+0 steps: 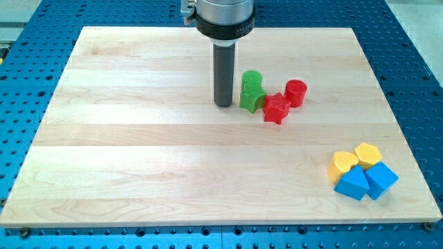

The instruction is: Adjust the green star vertically below the green circle

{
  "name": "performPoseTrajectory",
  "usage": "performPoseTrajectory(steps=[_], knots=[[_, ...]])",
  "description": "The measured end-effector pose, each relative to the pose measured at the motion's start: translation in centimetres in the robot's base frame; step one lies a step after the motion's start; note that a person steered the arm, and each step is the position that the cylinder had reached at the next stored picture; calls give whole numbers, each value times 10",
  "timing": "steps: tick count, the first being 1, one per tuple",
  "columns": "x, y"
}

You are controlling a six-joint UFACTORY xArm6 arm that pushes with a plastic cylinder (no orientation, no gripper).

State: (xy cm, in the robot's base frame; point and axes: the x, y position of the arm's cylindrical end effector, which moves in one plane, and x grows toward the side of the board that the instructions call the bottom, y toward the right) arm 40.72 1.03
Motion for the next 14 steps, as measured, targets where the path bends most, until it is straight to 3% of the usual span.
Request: performPoseTrajectory(steps=[3,5,12,13,14], knots=[[36,-24],[24,27],[10,39],[10,0],[-23,-34]])
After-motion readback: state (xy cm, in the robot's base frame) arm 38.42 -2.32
